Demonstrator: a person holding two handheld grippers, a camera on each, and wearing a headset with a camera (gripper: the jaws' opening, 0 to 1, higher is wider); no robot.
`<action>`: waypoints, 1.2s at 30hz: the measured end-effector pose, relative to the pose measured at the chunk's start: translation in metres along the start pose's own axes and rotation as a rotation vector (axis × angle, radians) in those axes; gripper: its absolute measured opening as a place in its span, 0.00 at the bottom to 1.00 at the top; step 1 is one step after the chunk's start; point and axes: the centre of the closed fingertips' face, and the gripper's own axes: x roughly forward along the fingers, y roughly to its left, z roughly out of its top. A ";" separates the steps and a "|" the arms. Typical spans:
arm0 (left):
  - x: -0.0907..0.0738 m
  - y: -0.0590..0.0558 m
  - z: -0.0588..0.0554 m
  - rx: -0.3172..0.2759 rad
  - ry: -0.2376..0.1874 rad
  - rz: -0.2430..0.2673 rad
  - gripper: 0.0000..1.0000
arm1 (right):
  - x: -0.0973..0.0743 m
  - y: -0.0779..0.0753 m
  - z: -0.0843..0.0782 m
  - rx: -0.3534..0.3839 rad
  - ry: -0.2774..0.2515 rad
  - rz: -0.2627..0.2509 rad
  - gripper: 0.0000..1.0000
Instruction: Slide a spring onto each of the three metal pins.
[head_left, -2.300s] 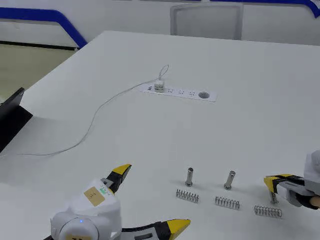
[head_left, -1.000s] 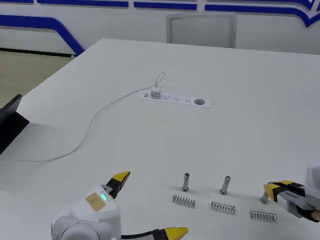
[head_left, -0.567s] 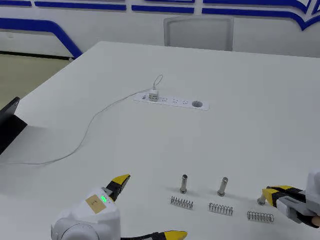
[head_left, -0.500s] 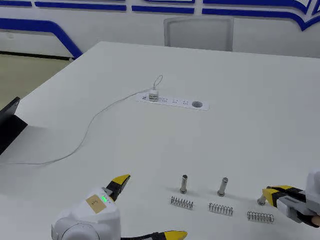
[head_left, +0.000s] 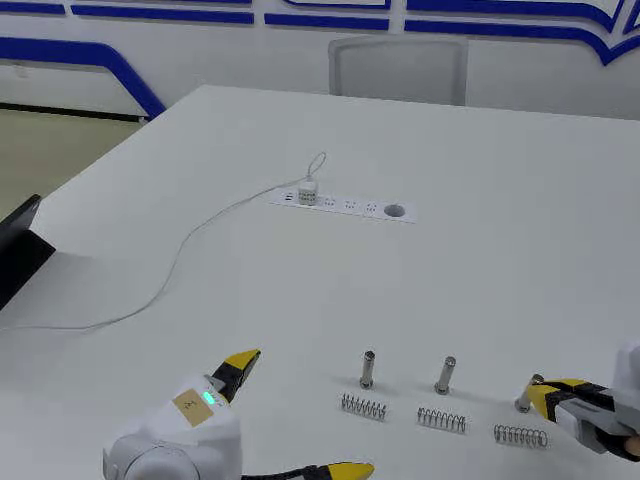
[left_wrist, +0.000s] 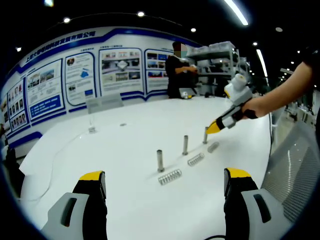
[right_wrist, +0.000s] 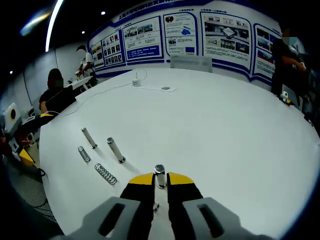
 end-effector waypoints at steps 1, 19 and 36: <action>0.000 0.000 0.000 -0.001 -0.001 -0.001 1.00 | -0.001 0.000 0.000 0.003 -0.005 0.003 0.10; 0.001 -0.001 -0.002 0.003 0.006 -0.006 1.00 | -0.012 0.007 -0.016 -0.082 0.006 0.115 0.21; 0.001 -0.001 -0.005 0.004 0.022 -0.005 1.00 | -0.003 0.028 -0.042 -0.430 0.119 0.335 0.26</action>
